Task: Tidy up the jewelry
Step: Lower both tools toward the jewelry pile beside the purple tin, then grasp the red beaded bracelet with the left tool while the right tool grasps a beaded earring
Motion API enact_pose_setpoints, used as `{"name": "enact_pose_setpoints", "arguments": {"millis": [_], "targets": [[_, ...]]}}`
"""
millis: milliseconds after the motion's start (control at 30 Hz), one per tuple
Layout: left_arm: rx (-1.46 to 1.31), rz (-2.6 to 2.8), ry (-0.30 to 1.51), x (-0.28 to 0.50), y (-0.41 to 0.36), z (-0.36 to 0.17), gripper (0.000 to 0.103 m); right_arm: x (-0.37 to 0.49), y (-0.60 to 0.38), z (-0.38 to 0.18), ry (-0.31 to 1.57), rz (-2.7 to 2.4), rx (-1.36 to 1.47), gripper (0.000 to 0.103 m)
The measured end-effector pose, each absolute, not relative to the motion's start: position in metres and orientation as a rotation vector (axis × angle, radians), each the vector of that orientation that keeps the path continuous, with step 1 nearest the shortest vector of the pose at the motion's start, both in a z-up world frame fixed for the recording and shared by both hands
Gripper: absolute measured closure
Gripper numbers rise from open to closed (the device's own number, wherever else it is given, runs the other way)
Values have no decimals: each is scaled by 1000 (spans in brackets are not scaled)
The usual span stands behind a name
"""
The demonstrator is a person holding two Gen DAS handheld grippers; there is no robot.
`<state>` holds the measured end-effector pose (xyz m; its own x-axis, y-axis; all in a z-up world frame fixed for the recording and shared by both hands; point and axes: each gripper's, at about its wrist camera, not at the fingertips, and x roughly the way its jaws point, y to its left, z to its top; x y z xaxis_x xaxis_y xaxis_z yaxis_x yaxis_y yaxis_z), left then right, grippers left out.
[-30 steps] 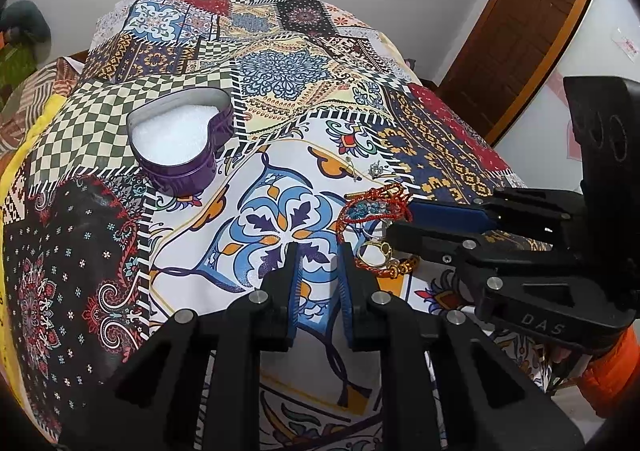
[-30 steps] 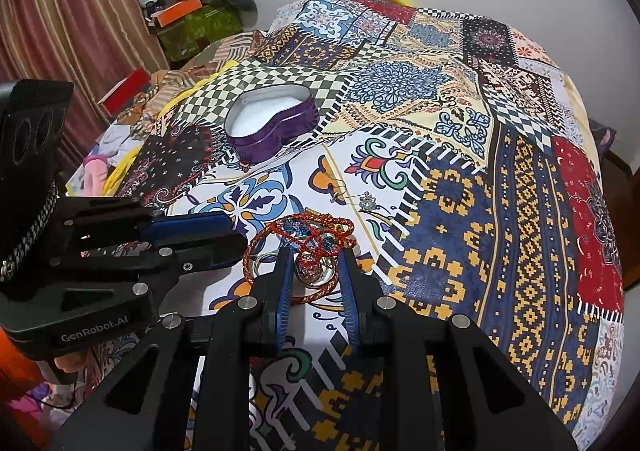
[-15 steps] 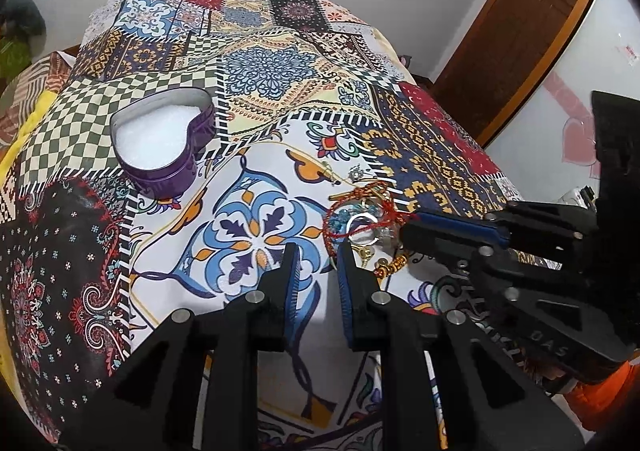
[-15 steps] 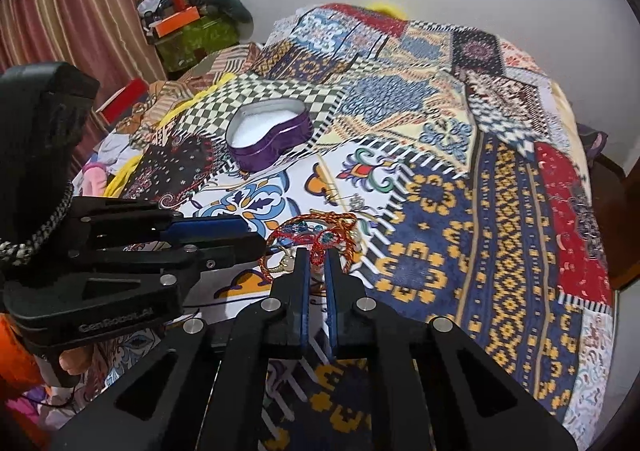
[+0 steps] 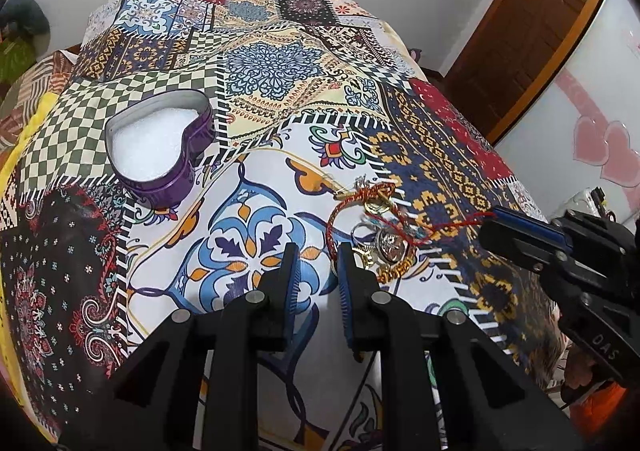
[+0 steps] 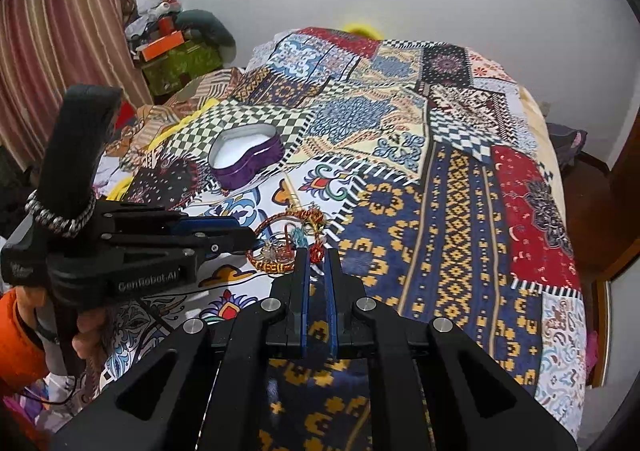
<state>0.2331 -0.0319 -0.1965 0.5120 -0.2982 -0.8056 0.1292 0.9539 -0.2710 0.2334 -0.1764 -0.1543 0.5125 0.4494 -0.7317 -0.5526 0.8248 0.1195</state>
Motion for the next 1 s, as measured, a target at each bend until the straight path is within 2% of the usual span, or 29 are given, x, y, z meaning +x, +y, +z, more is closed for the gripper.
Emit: {"name": "enact_pose_setpoints", "arguments": {"millis": [300,400,433,800,1000], "targets": [[-83,-250,998,246,-48,-202,87,230,-189,-141,790,583,-104,97],[-69,-269,993,246,-49,-203,100,229,-193,-134,765,578,-94,97],[-63,-270,990,245,-50,-203,101,228,-193,-132,760,576,-92,97],[-2,-258,861,220,-53,-166,102,224,-195,-127,742,565,-92,97],[-44,-253,811,206,-37,-144,102,231,-185,-141,821,604,-98,95]]}}
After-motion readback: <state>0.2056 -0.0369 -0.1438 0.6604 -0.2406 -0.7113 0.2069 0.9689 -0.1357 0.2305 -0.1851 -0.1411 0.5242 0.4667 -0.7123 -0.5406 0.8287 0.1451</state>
